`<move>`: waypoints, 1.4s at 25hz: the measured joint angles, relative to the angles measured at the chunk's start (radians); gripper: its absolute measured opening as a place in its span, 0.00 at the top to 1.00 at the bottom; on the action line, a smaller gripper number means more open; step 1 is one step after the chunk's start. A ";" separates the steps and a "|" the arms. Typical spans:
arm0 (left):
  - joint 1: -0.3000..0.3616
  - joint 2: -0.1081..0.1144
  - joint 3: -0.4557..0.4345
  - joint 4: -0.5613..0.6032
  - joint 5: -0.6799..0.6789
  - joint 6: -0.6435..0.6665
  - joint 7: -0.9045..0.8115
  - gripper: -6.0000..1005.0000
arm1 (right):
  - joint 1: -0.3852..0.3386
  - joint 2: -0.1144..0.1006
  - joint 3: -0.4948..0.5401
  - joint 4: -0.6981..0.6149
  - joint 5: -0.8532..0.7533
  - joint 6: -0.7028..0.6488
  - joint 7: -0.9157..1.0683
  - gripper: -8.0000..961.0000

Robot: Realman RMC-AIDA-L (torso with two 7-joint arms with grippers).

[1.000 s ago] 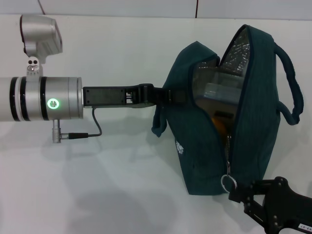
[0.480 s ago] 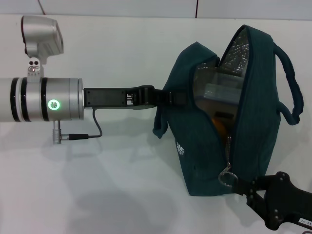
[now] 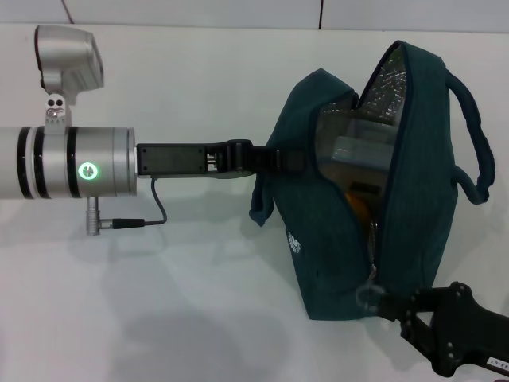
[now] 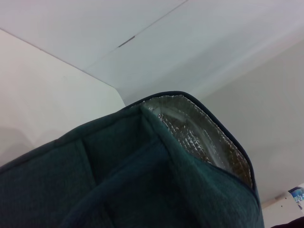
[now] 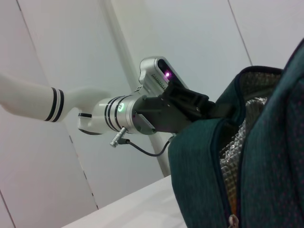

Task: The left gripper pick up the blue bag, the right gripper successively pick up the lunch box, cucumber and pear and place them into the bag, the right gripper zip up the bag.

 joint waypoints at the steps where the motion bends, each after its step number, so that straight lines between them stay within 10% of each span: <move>1: 0.000 0.000 0.000 0.000 0.000 0.000 0.000 0.81 | 0.000 0.000 0.000 0.000 0.000 0.000 0.008 0.97; 35: 0.000 0.000 0.002 0.000 0.000 0.002 0.003 0.81 | 0.033 0.000 -0.026 -0.003 -0.009 0.013 0.030 0.98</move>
